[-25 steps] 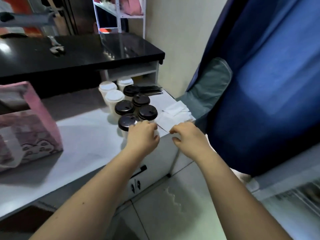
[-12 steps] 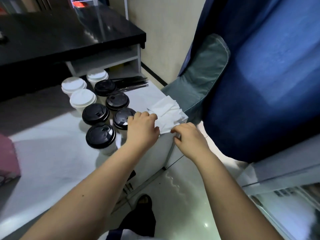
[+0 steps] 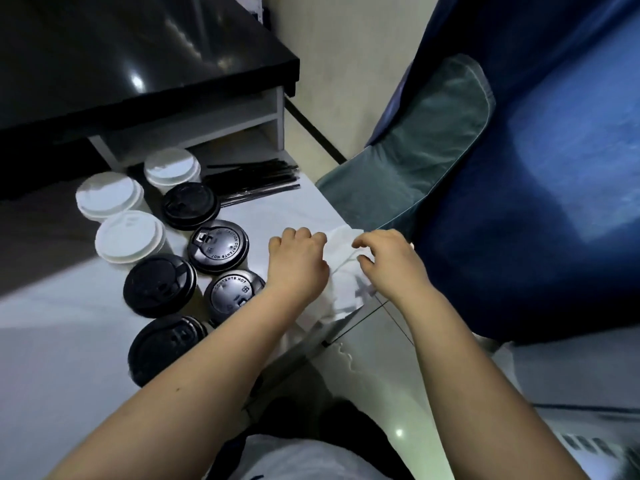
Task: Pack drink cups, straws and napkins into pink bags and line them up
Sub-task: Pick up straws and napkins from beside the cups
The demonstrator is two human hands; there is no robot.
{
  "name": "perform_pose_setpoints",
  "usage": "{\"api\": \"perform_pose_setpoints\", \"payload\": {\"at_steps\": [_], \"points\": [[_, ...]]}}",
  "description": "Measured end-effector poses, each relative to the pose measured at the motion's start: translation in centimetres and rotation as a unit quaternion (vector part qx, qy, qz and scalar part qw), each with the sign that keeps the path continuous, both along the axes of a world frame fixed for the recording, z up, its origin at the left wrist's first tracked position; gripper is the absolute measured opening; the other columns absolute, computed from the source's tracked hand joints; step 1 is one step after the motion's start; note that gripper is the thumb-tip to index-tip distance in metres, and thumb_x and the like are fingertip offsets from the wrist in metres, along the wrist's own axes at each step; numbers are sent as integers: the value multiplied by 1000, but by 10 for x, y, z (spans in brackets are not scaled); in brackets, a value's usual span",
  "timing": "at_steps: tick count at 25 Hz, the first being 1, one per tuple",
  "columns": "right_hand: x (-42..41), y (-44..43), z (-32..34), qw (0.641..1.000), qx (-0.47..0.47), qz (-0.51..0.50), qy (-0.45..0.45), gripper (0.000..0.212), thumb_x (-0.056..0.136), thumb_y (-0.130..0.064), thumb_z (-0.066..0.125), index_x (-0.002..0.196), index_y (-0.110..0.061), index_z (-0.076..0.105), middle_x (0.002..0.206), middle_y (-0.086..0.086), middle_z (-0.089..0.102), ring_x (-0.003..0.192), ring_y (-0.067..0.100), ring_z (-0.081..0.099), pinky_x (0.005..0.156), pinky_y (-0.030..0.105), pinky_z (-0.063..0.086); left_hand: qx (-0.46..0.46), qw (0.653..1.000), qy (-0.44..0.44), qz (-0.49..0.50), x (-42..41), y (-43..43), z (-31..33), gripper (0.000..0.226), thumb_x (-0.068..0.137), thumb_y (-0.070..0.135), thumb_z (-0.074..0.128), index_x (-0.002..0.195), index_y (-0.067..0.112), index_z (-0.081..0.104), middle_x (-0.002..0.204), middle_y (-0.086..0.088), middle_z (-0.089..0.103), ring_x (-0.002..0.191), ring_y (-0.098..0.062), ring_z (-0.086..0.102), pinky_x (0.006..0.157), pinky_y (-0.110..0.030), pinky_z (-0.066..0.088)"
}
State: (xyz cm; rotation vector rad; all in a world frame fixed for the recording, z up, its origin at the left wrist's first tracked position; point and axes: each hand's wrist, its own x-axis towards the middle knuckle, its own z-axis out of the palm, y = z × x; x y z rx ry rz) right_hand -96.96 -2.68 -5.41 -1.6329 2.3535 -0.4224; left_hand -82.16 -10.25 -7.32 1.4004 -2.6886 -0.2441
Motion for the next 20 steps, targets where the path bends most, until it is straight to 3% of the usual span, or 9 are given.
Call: {"api": "perform_pose_setpoints", "payload": {"at_steps": [3, 5, 8, 14, 20], "points": [[-23, -36, -14, 998, 38, 56, 5, 35, 89, -22, 62, 123, -28, 57, 128, -6, 54, 120, 21, 40, 90, 35, 38, 4, 999, -11, 50, -14, -16, -2, 37, 85, 23, 54, 122, 20, 56, 118, -4, 58, 113, -29, 46, 90, -40, 33], [-33, -53, -26, 986, 104, 126, 21, 53, 84, -28, 69, 133, -32, 48, 136, -4, 46, 124, 24, 37, 98, 39, 37, 14, 996, -9, 90, -21, -16, -5, 38, 86, 24, 53, 124, 22, 56, 120, -3, 57, 115, -29, 45, 91, -40, 33], [-46, -70, -44, 961, 173, 212, 30, 70, 78, -33, 73, 139, -35, 38, 137, -2, 42, 124, 26, 36, 99, 43, 35, 27, 989, 1, 144, -32, -7, -12, 41, 87, 24, 52, 128, 24, 54, 123, -2, 57, 117, -28, 44, 93, -41, 32], [-55, -79, -70, 952, 67, 298, -16, 43, 86, -33, 62, 128, -29, 52, 123, -1, 53, 116, 23, 46, 94, 38, 35, -18, 986, -43, 159, -30, -19, -14, 37, 89, 24, 52, 126, 24, 57, 122, 1, 59, 119, -25, 44, 96, -37, 26], [-45, -82, -80, 956, 33, 290, 30, 20, 88, -21, 56, 107, -20, 61, 102, 2, 58, 100, 27, 52, 81, 35, 33, 0, 990, -17, 137, -28, -26, -13, 39, 88, 23, 54, 127, 24, 57, 123, 3, 58, 120, -25, 43, 96, -36, 26]]}}
